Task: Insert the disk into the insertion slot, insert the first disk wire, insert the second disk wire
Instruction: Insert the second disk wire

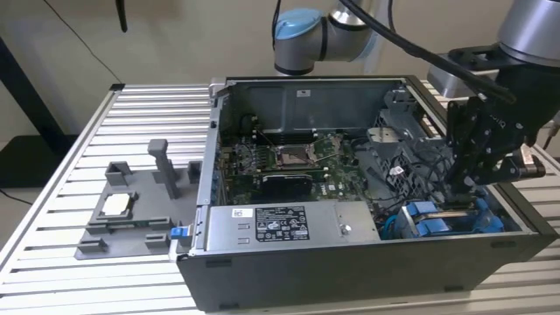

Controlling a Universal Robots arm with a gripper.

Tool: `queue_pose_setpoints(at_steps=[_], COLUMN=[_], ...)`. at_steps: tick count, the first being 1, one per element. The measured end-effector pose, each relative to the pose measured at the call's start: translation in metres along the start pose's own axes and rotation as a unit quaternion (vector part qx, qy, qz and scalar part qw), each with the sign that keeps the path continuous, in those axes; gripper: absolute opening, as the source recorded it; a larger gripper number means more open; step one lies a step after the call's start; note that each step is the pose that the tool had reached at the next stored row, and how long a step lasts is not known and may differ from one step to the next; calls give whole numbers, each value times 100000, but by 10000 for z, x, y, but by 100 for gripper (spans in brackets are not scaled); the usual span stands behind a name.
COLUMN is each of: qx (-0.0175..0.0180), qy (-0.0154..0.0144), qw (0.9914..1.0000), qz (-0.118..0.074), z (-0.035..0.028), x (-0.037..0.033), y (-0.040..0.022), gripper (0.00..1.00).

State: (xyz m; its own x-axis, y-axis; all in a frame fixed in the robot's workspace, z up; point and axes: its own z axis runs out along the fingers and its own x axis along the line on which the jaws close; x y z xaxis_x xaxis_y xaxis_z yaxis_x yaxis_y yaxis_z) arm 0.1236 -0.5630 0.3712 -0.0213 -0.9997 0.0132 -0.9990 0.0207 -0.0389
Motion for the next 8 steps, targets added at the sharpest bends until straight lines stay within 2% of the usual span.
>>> queue_pose_setpoints(at_steps=[8], qx=[2], qy=[-6], qw=[100000], qz=[69], z=[-8], x=[0], y=[0], gripper=[24])
